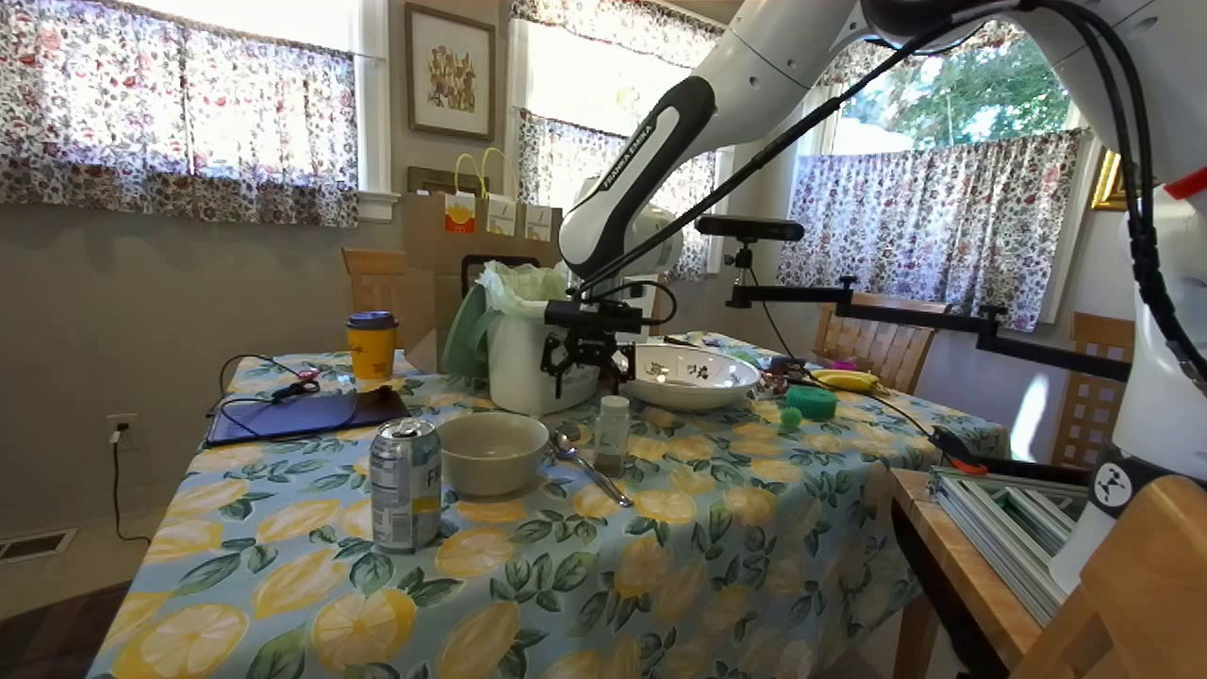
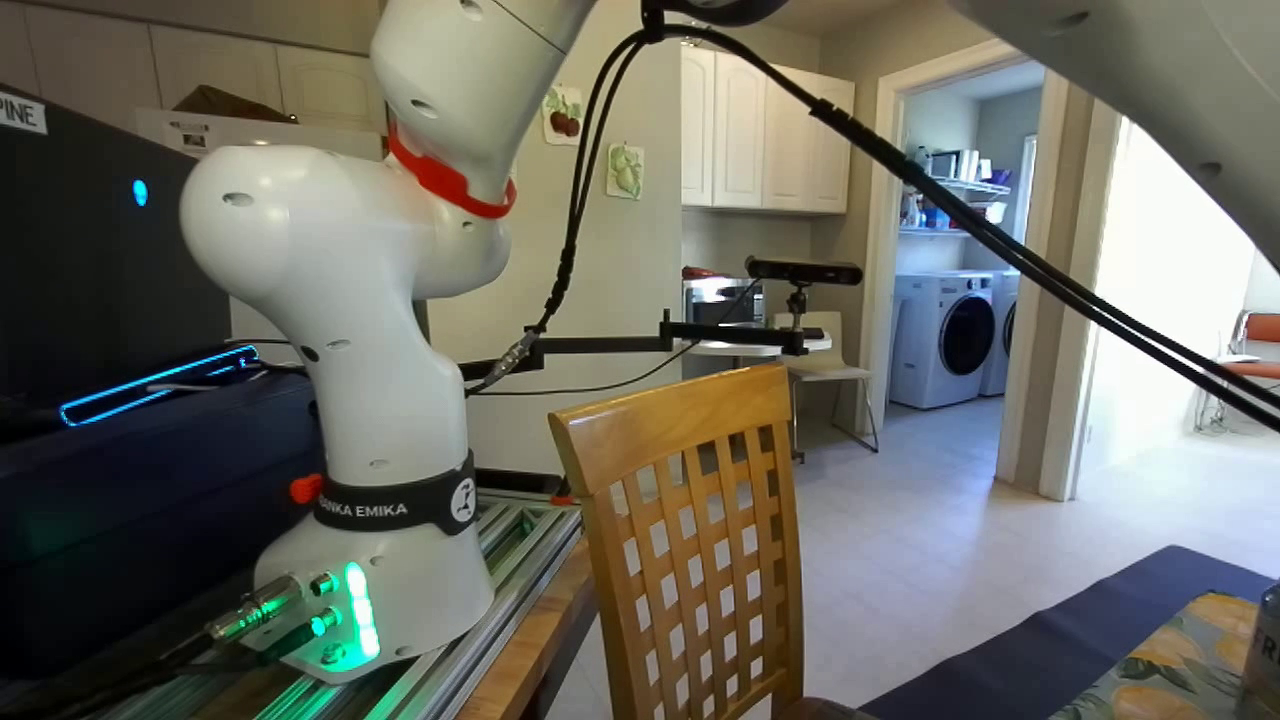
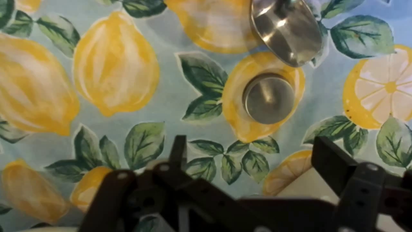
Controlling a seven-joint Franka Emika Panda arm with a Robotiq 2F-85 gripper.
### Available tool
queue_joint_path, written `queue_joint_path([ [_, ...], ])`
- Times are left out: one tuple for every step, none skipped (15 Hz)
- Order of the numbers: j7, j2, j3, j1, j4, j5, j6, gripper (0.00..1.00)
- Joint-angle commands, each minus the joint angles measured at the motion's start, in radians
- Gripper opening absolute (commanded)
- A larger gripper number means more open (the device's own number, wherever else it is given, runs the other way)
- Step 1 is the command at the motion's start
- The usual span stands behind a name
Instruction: Put the lid on the bottle
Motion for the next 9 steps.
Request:
queue_joint_path([
  [0.01,0.009,0.015,-0.016,0.016,0.007,-0.041,1.0],
  [0.001,0.008,0.027,-0.025,0.02,0.02,-0.053,1.0],
  [-0.009,0.008,0.042,-0.035,0.025,0.036,-0.063,1.0],
  [-0.016,0.009,0.054,-0.042,0.029,0.048,-0.072,1.0],
  [-0.022,0.013,0.066,-0.049,0.036,0.059,-0.078,1.0],
  [-0.022,0.017,0.075,-0.054,0.042,0.067,-0.086,1.0],
  [-0.024,0.021,0.083,-0.058,0.048,0.076,-0.087,1.0],
  [-0.024,0.025,0.088,-0.061,0.053,0.079,-0.084,1.0],
  [-0.02,0.031,0.089,-0.06,0.058,0.08,-0.069,1.0],
])
